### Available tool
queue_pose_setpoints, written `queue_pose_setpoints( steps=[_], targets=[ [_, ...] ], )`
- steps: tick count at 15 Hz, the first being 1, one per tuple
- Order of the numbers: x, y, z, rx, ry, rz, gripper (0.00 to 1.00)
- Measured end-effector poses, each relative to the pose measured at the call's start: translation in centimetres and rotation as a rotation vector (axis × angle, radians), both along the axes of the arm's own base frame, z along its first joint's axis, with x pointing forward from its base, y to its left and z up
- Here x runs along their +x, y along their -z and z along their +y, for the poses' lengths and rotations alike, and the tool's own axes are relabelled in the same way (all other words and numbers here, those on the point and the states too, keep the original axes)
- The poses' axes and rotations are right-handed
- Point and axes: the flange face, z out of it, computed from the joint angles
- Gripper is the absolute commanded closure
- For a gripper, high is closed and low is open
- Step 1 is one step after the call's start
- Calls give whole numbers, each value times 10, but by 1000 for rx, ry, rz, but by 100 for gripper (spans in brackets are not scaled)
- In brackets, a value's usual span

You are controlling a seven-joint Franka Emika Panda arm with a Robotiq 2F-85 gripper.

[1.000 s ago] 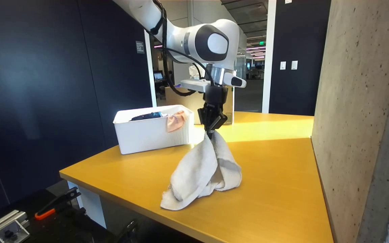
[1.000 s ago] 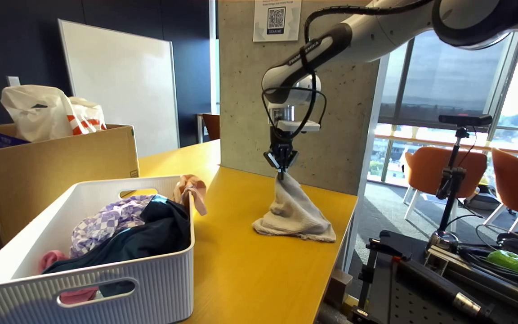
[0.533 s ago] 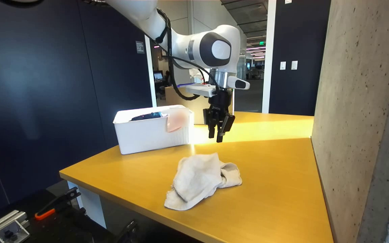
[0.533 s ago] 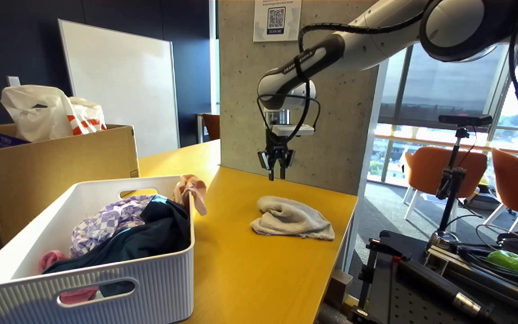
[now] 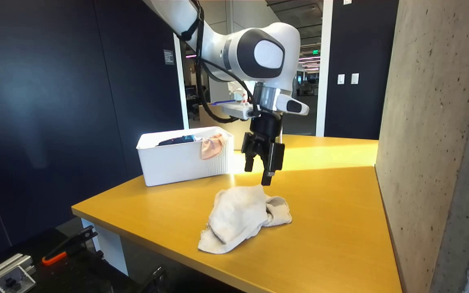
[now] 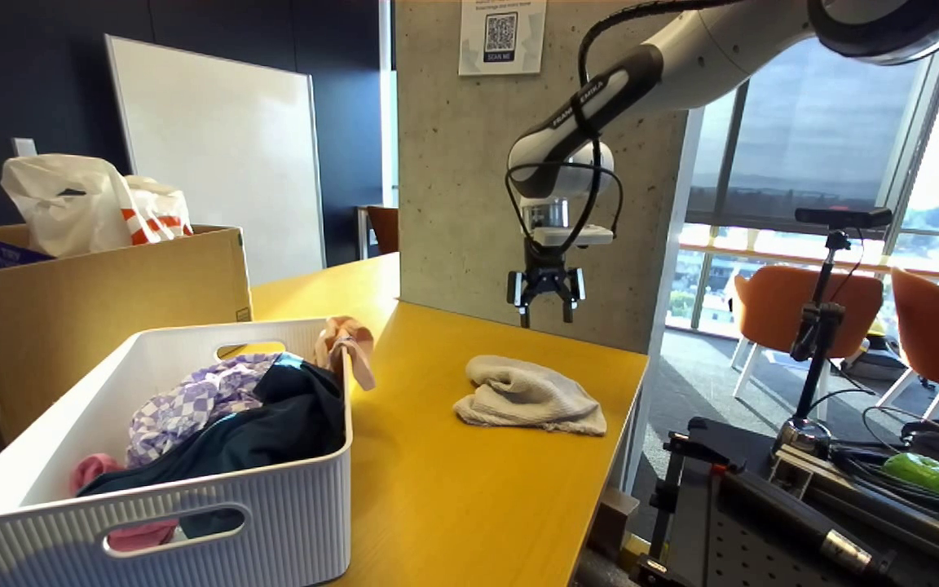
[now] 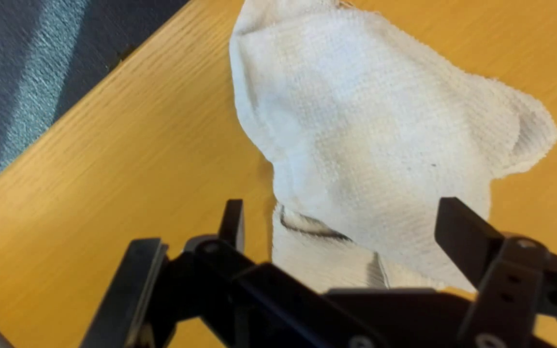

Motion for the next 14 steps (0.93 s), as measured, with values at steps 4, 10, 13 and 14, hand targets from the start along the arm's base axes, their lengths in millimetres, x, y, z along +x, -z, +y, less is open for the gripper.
queue_pose_setpoints(
  steps=[4, 10, 13, 14],
  targets=[
    [-34, 46, -16, 61, 78, -3, 0],
    [-65, 84, -26, 108, 98, -80, 0],
    [-73, 99, -21, 116, 71, -172, 0],
    [-76, 103, -18, 120, 60, -210, 0]
  ],
)
